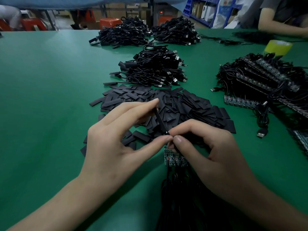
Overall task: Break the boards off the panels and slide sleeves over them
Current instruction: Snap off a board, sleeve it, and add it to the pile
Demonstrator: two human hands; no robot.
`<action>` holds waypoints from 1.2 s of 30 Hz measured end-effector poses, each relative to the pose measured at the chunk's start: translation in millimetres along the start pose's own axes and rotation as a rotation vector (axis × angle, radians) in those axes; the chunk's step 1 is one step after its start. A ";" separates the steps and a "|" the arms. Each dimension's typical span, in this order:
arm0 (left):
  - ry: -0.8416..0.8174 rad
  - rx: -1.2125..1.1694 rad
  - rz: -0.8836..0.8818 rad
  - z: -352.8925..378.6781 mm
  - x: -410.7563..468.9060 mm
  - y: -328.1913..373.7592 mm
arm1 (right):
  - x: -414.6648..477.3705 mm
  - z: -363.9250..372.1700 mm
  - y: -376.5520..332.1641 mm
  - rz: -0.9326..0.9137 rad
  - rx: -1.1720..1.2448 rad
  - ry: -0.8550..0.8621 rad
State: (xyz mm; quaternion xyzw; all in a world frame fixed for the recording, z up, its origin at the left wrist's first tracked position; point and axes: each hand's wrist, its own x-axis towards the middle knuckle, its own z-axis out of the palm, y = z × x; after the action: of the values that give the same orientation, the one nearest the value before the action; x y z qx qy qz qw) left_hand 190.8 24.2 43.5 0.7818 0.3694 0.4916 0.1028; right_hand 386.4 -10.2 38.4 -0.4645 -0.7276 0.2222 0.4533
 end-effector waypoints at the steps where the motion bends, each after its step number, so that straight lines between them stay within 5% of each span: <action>1: 0.003 0.015 0.015 -0.4 -0.5 -0.1 | -0.5 -0.2 -0.2 0.008 0.016 0.000; 11: 0.028 0.047 0.047 -1.2 -1.3 0.3 | -0.5 0.0 2.4 0.066 0.126 -0.076; 21: 0.060 -0.062 -0.131 1.1 1.6 -6.8 | 1.5 -1.7 11.7 0.111 -0.017 -0.109; 25: -0.072 0.017 -0.252 3.6 1.3 -11.5 | 13.2 -17.4 10.9 0.165 -0.102 -0.030; 29: -0.396 0.237 -0.202 7.5 -3.7 -7.5 | 55.9 -48.7 10.0 0.127 -0.380 0.071; 36: -0.611 0.292 -0.218 12.0 -10.7 -5.6 | 191.6 -46.7 15.9 -0.053 -0.729 -0.023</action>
State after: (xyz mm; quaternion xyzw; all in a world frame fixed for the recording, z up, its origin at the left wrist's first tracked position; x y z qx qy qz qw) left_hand 195.6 23.4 27.1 0.8552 0.4692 0.1634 0.1475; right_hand 404.2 160.7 136.3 -0.5740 -0.7758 -0.0582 0.2555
